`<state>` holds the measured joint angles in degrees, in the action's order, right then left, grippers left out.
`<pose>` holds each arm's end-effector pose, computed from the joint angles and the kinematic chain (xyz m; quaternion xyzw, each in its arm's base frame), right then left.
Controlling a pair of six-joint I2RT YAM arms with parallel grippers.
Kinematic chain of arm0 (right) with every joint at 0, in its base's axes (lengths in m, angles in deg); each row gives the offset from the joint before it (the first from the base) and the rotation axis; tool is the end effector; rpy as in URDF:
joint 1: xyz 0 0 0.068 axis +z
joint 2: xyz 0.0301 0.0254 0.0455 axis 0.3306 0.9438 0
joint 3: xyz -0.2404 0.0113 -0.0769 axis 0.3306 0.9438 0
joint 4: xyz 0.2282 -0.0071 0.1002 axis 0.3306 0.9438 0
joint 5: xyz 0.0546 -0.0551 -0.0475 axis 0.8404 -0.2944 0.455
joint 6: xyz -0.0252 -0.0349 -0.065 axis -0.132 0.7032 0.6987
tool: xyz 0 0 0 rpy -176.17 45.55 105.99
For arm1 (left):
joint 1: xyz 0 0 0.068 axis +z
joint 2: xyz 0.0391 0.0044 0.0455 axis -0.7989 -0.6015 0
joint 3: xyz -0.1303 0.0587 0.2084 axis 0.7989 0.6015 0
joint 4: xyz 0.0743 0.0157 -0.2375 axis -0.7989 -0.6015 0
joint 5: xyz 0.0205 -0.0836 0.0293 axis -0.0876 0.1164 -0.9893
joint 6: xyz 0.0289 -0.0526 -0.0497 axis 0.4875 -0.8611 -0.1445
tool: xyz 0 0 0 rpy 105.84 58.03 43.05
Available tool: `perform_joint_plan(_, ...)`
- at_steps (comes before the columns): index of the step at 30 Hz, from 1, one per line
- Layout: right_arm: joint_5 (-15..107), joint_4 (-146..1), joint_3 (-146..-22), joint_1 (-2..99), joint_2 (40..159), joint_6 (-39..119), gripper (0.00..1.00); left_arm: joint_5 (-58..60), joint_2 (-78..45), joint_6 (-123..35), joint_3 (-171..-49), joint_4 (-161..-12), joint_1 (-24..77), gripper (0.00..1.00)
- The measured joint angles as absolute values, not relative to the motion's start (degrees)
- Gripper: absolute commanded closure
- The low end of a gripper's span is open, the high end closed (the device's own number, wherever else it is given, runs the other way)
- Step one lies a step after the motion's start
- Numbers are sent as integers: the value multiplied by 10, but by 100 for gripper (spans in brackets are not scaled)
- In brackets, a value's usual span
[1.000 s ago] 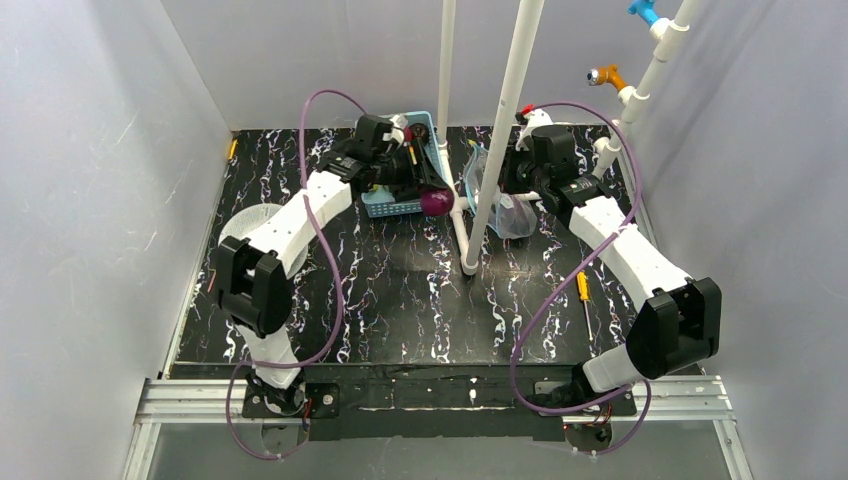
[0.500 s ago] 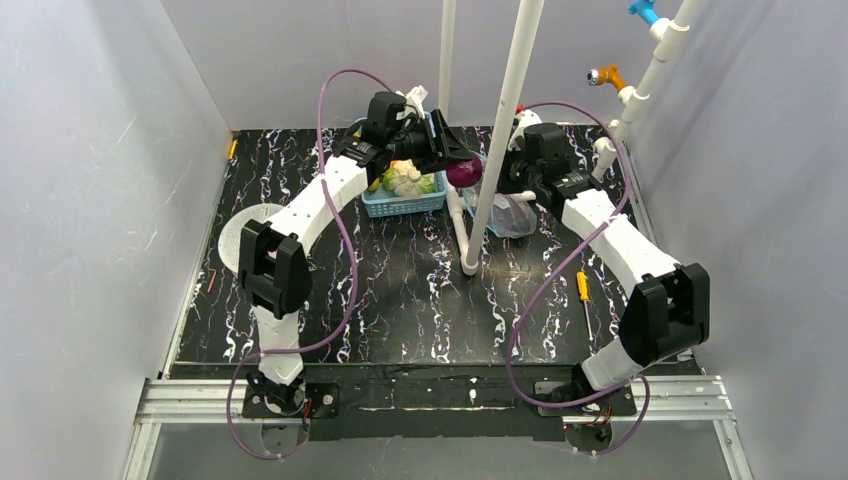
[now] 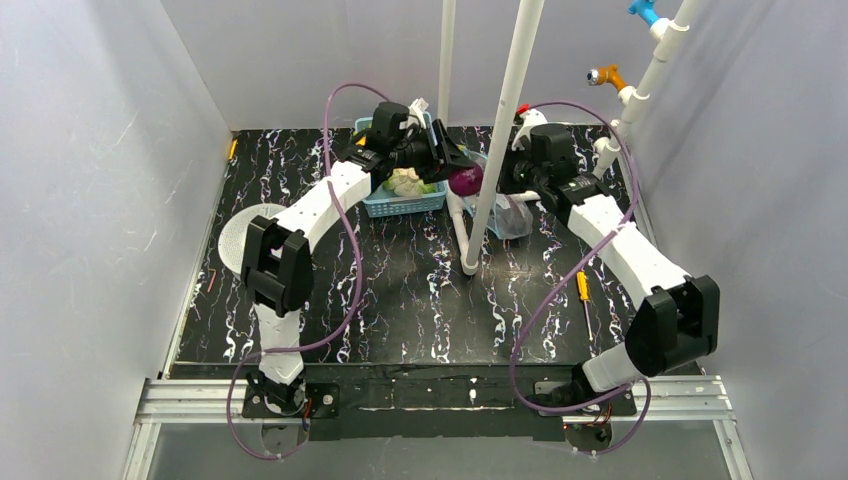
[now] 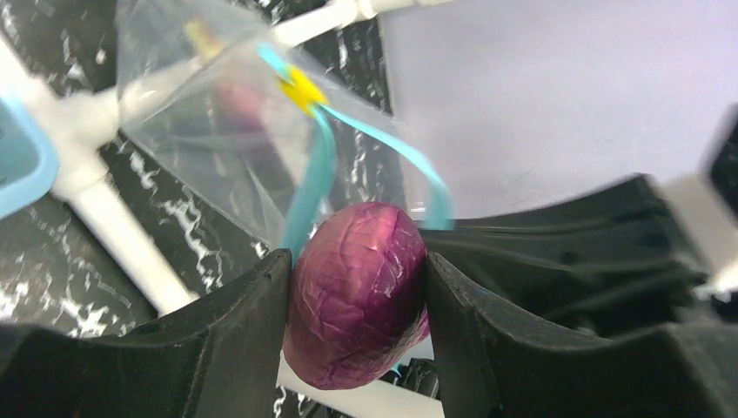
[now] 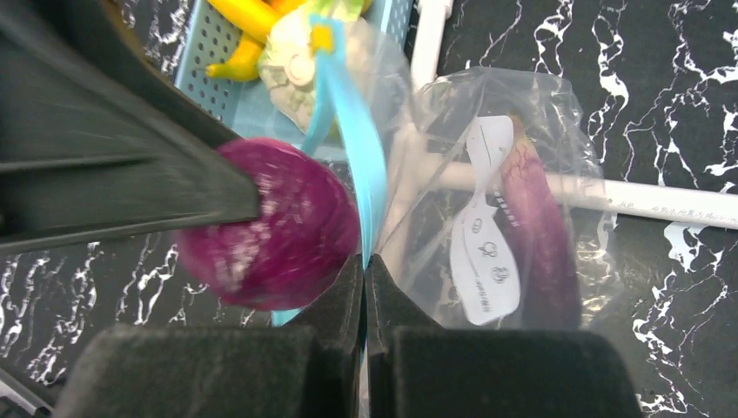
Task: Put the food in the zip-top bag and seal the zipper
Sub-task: Place the fake vegetable in the zipper food storage bag.
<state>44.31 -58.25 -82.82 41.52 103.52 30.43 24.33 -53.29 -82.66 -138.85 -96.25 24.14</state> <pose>0.3353 0.1444 0.3124 -0.0713 0.8415 0.2179 0.4892 0.3989 -0.2600 0.3095 0.0082 0.7993 -0.5279 0.2869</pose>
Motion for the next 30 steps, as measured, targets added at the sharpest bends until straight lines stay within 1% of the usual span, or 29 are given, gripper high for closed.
perform_joint_plan(4, 437, -586, -823, 415, 1003, 304, 99, 233, -539, -825, -1365, -987, 241, 100)
perform_joint_plan(8, 439, -597, -823, 415, 995, 304, 99, 225, -542, -823, -1362, -1008, 240, 99)
perform_joint_plan(11, 442, -597, -822, 415, 995, 304, 99, 223, -548, -824, -1375, -1021, 240, 89)
perform_joint_plan(13, 443, -598, -822, 415, 995, 304, 99, 224, -557, -826, -1390, -1021, 239, 80)
perform_joint_plan(15, 443, -598, -821, 415, 995, 304, 99, 226, -566, -830, -1399, -1017, 238, 64)
perform_joint_plan(17, 443, -599, -819, 415, 995, 304, 99, 232, -573, -835, -1401, -1011, 236, 44)
perform_joint_plan(18, 443, -599, -818, 415, 995, 304, 99, 234, -576, -836, -1401, -1009, 236, 37)
perform_joint_plan(19, 443, -599, -817, 415, 996, 305, 99, 236, -579, -836, -1401, -1008, 235, 33)
perform_joint_plan(22, 444, -600, -816, 415, 996, 305, 99, 238, -580, -835, -1401, -1007, 234, 26)
perform_joint_plan(25, 445, -600, -816, 415, 996, 304, 99, 238, -577, -829, -1400, -1002, 233, 23)
perform_joint_plan(28, 446, -600, -816, 415, 996, 304, 99, 242, -574, -825, -1396, -995, 233, 21)
perform_joint_plan(30, 448, -601, -816, 415, 998, 304, 99, 247, -572, -825, -1394, -989, 233, 24)
